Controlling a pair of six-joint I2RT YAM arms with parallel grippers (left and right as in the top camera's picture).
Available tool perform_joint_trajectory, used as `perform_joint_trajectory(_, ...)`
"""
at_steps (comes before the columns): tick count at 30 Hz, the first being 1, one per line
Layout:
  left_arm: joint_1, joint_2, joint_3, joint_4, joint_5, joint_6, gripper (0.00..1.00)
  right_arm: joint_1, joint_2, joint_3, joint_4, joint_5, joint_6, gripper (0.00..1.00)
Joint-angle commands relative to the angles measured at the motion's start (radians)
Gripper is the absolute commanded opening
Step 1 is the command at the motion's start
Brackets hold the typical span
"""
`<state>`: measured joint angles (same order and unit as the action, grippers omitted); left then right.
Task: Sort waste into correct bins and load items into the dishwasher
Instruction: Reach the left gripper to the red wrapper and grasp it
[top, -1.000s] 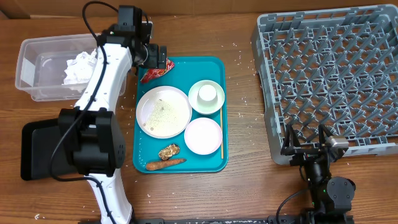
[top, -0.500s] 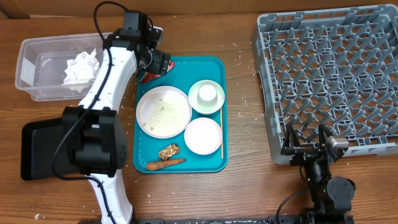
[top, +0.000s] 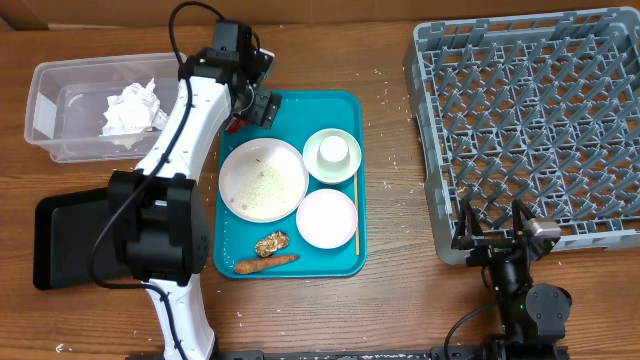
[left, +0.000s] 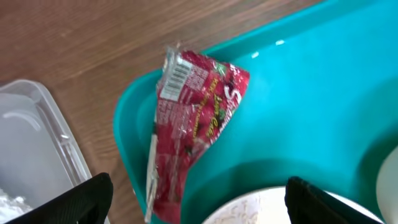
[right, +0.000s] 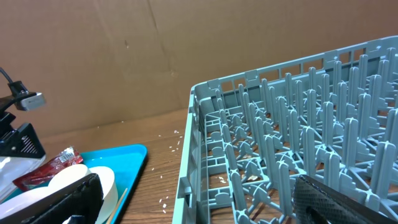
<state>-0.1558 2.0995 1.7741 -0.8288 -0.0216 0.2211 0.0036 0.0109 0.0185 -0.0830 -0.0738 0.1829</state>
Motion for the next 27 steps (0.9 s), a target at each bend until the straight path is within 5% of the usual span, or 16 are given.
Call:
perform_joint_trajectory(1, 0.001, 0.023, -0.019, 0.046, -0.012, 0.026, 0.91, 0.007, -0.008, -0.010, 0.003, 0.002, -0.005, 1.00)
perform_joint_trajectory(19, 0.000, 0.151, -0.019, 0.104, -0.089, 0.005, 0.87, 0.007, -0.008, -0.010, 0.003, 0.002, -0.005, 1.00)
perform_joint_trajectory(27, -0.004, 0.169, -0.019, 0.096, -0.064, -0.005, 0.72, 0.007, -0.008, -0.010, 0.003, 0.002, -0.005, 1.00)
